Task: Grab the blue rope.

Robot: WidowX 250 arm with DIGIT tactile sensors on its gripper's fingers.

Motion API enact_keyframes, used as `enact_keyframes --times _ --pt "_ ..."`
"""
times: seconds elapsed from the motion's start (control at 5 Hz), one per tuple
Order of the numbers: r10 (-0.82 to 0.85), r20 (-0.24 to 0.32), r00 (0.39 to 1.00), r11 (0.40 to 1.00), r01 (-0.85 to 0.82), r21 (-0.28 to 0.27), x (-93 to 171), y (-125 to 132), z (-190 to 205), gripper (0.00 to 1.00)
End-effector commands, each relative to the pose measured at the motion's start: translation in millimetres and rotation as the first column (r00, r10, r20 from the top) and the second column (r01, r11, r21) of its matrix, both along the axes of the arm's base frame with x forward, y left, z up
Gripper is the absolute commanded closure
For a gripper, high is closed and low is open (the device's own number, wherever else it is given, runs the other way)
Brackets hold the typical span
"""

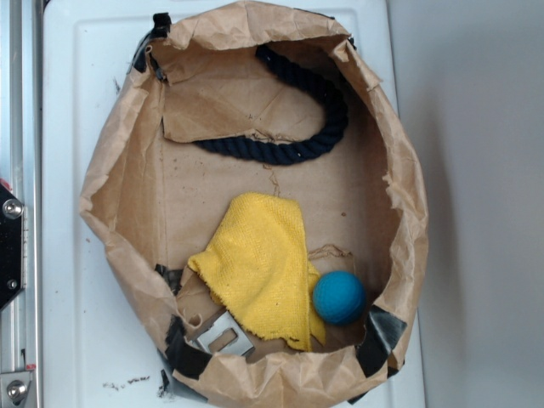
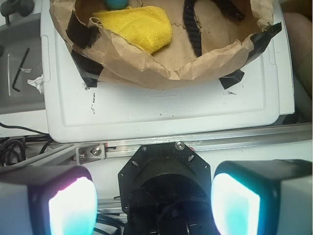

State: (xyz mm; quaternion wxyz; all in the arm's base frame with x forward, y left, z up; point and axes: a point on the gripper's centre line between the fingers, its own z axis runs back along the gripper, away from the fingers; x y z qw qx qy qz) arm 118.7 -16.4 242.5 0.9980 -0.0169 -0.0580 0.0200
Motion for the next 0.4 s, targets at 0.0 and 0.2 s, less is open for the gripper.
enact_keyframes --times 0.0,0.2 --pt "0.0 0.0 1.0 1.0 0.0 0.0 0 0 0 0.0" --pt "0.059 0.041 0.997 0.998 -0.058 -0.022 36 5 6 0.0"
